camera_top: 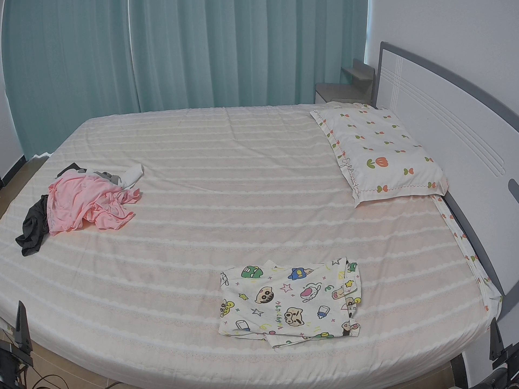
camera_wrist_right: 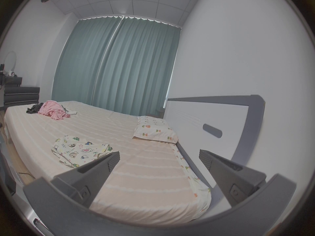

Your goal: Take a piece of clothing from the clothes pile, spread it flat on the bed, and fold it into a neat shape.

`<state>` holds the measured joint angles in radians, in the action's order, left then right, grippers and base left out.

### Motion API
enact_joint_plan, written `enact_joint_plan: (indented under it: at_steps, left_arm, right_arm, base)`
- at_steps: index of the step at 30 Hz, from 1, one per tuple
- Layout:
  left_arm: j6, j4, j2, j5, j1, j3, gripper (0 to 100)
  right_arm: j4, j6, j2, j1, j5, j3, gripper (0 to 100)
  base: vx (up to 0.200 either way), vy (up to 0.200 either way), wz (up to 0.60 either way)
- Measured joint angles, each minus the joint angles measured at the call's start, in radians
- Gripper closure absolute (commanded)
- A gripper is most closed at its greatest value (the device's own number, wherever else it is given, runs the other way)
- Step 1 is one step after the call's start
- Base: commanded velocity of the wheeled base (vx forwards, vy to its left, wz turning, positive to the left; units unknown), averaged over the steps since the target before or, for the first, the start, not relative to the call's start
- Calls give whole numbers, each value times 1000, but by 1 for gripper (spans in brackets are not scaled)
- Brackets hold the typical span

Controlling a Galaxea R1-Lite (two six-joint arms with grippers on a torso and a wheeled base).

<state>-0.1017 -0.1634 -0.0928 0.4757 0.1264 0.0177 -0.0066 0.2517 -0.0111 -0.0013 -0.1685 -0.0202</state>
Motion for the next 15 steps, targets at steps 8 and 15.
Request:
enact_joint_plan:
  at_steps: [8,15]
  left_arm:
    - [-3,119,7,-99,-34,0,0]
    - [-2,114,8,-339,-40,0,0]
  right_arm:
    - [0,4,0,0,26,3,0]
    - [1,0,0,0,38,3,0]
  base:
    - [0,0,0]
    - [0,0,0]
